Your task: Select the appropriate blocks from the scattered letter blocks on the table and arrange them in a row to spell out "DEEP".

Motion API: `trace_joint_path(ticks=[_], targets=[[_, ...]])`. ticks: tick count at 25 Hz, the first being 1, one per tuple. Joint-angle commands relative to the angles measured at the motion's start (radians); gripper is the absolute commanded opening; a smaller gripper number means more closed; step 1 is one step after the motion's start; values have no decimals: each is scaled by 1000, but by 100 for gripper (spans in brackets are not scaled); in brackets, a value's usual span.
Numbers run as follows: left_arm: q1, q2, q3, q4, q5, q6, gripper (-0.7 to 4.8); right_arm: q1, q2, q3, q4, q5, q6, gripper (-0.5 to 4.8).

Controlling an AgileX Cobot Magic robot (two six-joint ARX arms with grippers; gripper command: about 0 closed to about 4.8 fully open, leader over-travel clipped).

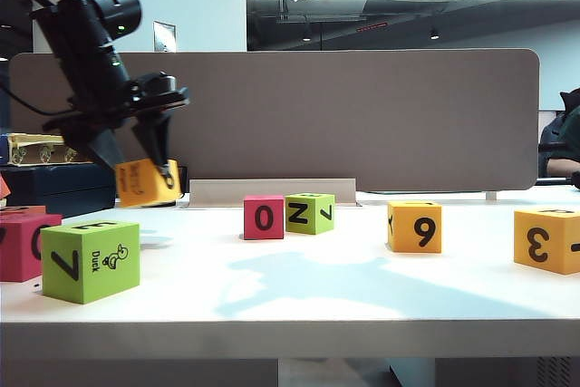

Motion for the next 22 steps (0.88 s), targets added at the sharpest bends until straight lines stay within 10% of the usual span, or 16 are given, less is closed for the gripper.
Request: trace_joint_path(ticks=[1, 22], targets=[[-51, -4, 3, -44, 30, -67, 234, 1, -2, 5, 4, 1, 0, -2], [-301, 17, -2, -67, -140, -317, 233, 0, -2, 5, -66, 1, -3, -1]])
